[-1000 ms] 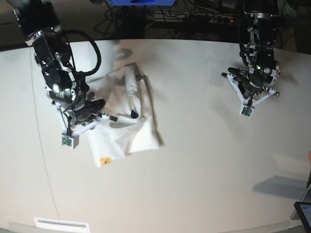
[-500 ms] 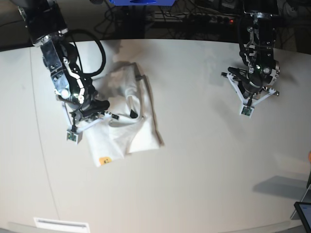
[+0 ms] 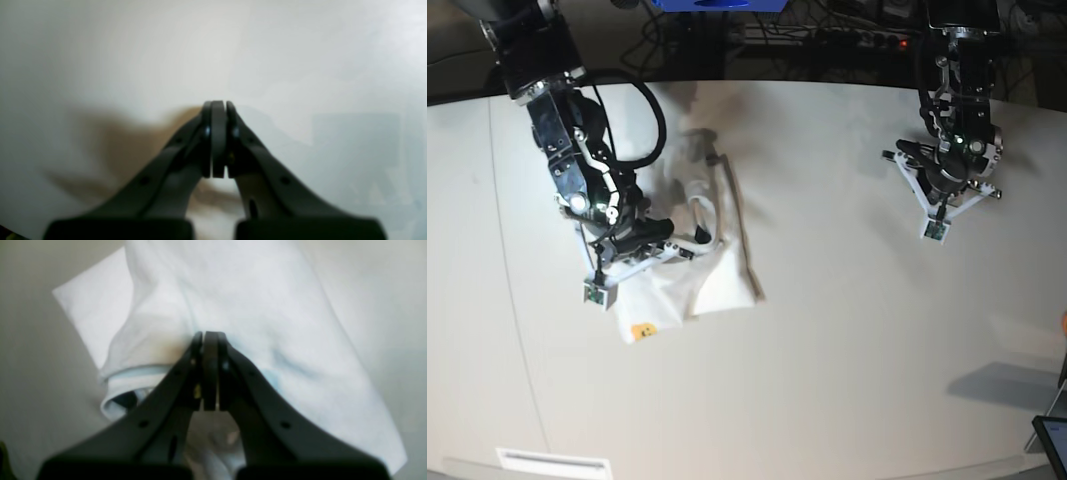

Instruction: Fold the T-shirt properly

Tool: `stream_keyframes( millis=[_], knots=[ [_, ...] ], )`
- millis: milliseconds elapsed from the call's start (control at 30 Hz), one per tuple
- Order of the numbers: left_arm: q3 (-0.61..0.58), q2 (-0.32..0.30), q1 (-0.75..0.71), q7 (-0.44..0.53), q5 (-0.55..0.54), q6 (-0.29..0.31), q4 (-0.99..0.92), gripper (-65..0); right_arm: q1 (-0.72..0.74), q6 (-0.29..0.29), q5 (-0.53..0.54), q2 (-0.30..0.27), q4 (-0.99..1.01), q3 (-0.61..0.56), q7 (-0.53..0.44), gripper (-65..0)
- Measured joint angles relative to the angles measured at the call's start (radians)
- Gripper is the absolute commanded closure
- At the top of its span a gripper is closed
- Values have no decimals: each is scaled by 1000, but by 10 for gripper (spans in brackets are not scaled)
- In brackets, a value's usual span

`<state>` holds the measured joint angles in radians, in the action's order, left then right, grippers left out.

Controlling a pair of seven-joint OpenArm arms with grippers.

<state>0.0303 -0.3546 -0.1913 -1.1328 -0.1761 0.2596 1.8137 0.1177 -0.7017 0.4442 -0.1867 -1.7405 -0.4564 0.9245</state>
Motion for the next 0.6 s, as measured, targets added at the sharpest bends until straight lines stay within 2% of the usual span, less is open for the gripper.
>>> stream_keyframes(
  millis=[133, 333, 600],
  knots=[
    [0, 0, 0, 0, -1, 0, 0, 0, 21, 4, 20, 23, 38, -58, -7, -3],
    [0, -1, -2, 0, 2, 0, 0, 0, 34, 1, 19, 69, 76, -66, -7, -3],
    [0, -1, -3, 0, 0, 0, 0, 0, 97, 1, 20, 82, 77, -144, -7, -3]
  ],
)
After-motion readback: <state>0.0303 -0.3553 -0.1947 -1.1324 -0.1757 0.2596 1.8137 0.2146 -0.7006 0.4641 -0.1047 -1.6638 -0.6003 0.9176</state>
